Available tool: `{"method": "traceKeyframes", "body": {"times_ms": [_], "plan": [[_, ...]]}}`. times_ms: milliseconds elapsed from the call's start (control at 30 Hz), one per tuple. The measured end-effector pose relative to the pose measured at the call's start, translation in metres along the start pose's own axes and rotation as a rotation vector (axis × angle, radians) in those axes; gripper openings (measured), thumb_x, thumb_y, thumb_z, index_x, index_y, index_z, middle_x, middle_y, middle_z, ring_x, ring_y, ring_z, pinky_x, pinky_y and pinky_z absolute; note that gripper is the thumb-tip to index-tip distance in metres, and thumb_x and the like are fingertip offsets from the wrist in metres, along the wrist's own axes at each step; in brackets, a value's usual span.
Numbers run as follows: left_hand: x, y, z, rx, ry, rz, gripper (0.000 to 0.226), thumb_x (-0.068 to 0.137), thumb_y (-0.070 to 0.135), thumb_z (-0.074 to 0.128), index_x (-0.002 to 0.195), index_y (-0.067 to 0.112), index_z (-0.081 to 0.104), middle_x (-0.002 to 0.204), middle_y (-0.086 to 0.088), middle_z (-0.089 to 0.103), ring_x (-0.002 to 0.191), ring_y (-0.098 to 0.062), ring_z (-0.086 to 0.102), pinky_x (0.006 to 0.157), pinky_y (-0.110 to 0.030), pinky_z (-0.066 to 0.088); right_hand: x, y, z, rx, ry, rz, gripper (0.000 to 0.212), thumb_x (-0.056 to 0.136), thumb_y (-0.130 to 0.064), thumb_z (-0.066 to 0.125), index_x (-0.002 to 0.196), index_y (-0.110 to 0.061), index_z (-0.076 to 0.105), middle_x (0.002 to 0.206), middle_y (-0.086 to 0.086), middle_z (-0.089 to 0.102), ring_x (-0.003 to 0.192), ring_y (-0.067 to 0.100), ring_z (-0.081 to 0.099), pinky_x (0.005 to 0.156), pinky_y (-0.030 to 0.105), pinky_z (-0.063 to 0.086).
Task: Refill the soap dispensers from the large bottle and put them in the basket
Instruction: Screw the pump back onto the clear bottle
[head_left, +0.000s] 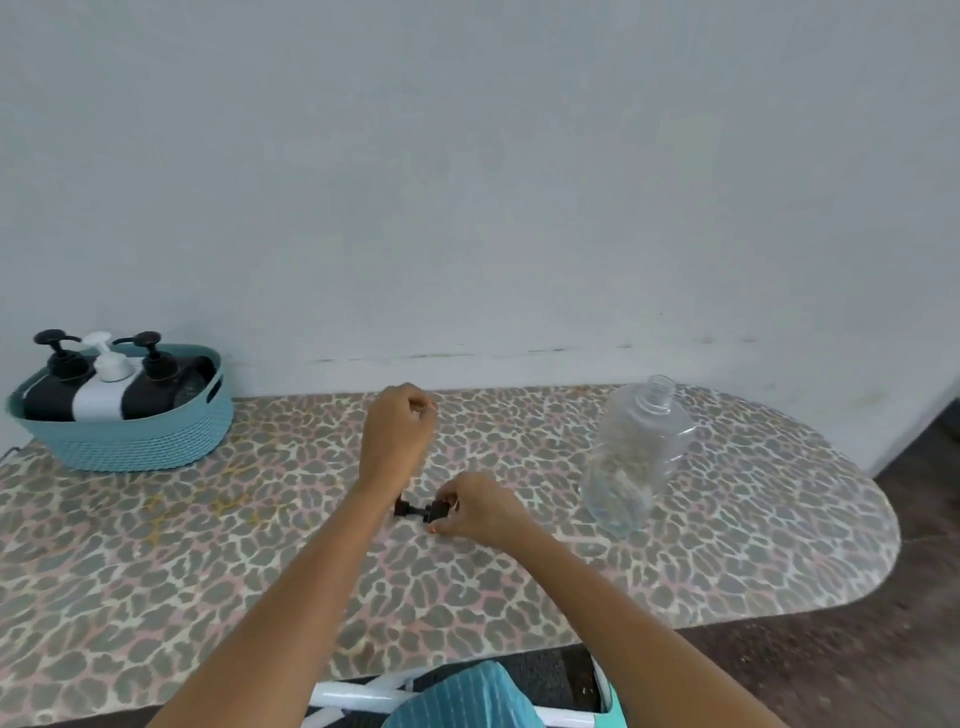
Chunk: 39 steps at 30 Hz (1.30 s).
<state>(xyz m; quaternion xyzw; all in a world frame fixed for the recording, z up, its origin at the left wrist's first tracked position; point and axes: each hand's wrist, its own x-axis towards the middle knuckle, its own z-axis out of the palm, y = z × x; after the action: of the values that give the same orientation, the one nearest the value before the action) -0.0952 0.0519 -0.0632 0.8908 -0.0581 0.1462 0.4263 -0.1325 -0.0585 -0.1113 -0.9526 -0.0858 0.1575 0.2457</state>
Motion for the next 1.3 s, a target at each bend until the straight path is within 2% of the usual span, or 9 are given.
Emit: {"method": "traceKeyframes", "body": {"times_ms": [233,300,367,500,700,867,1100,1200,1300], "plan": [[0.007,0.028,0.002,-0.308,0.256,-0.055,0.017,0.09,0.004,0.045,0.099,0.004,0.059,0.092,-0.005,0.058,0.07,-0.007,0.051,0.058,-0.007,0.041,-0.036,0.009,-0.103,0.468,0.682,-0.078,0.022,0.08,-0.017,0.069,0.1,-0.007,0.066,0.095,0.001,0.064,0.074,0.013,0.061,0.063,0.006,0.044],[0.004,0.038,0.016,-0.342,0.154,-0.059,0.019,0.088,0.0,0.046,0.102,0.004,0.058,0.093,-0.005,0.056,0.073,-0.01,0.054,0.06,-0.008,0.044,-0.057,0.008,-0.139,0.657,0.857,-0.122,0.02,0.082,-0.015,0.066,0.102,-0.011,0.063,0.092,0.0,0.066,0.073,0.011,0.063,0.064,0.007,0.047],[-0.001,0.05,0.037,-0.32,-0.084,0.018,0.028,0.084,0.001,0.056,0.111,0.007,0.054,0.105,-0.005,0.054,0.094,-0.017,0.054,0.081,-0.019,0.046,-0.079,0.01,-0.173,0.876,0.964,-0.206,0.014,0.086,-0.013,0.062,0.1,-0.012,0.059,0.094,0.005,0.068,0.071,0.013,0.068,0.069,0.019,0.056],[-0.02,0.076,0.079,-0.25,-0.523,0.136,0.089,0.066,0.032,0.078,0.137,0.016,0.026,0.139,-0.004,0.033,0.127,-0.015,0.033,0.106,-0.031,0.031,-0.117,0.027,-0.221,0.991,1.146,-0.307,0.018,0.09,-0.016,0.057,0.105,-0.007,0.052,0.095,0.008,0.063,0.071,0.017,0.07,0.067,0.032,0.057],[-0.043,0.096,0.128,-0.3,-0.541,0.153,0.116,0.052,0.043,0.083,0.141,0.018,0.013,0.147,-0.006,0.022,0.135,-0.022,0.023,0.113,-0.044,0.026,-0.15,0.052,-0.248,0.978,1.363,-0.318,0.031,0.091,-0.024,0.057,0.109,-0.001,0.05,0.093,0.006,0.062,0.079,0.022,0.071,0.072,0.034,0.057],[-0.05,0.102,0.145,-0.364,-0.418,0.137,0.118,0.051,0.047,0.082,0.142,0.015,0.014,0.145,-0.006,0.026,0.133,-0.022,0.028,0.111,-0.045,0.03,-0.147,0.062,-0.248,0.968,1.354,-0.295,0.027,0.09,-0.022,0.057,0.108,-0.004,0.05,0.097,0.009,0.062,0.078,0.021,0.071,0.072,0.035,0.058],[-0.047,0.103,0.145,-0.347,-0.29,0.188,0.088,0.061,0.035,0.081,0.132,0.015,0.034,0.129,-0.003,0.045,0.118,-0.016,0.042,0.097,-0.027,0.039,-0.114,0.078,-0.201,0.898,1.102,-0.131,0.021,0.087,-0.014,0.061,0.104,-0.013,0.049,0.103,0.005,0.063,0.076,0.017,0.071,0.07,0.029,0.058],[-0.038,0.098,0.134,-0.321,-0.244,0.185,0.081,0.06,0.035,0.081,0.126,0.015,0.038,0.12,0.0,0.047,0.11,-0.014,0.044,0.087,-0.023,0.038,-0.099,0.081,-0.181,0.789,0.958,-0.064,0.022,0.083,-0.014,0.065,0.099,-0.018,0.051,0.105,0.003,0.064,0.09,0.017,0.067,0.079,0.028,0.055],[-0.028,0.09,0.12,-0.318,-0.208,0.173,0.078,0.06,0.035,0.081,0.123,0.017,0.039,0.117,0.001,0.048,0.107,-0.013,0.045,0.083,-0.021,0.036,-0.084,0.077,-0.166,0.667,0.833,-0.038,0.035,0.081,-0.016,0.068,0.112,-0.017,0.051,0.103,-0.002,0.063,0.089,0.007,0.063,0.082,0.02,0.049]]}}
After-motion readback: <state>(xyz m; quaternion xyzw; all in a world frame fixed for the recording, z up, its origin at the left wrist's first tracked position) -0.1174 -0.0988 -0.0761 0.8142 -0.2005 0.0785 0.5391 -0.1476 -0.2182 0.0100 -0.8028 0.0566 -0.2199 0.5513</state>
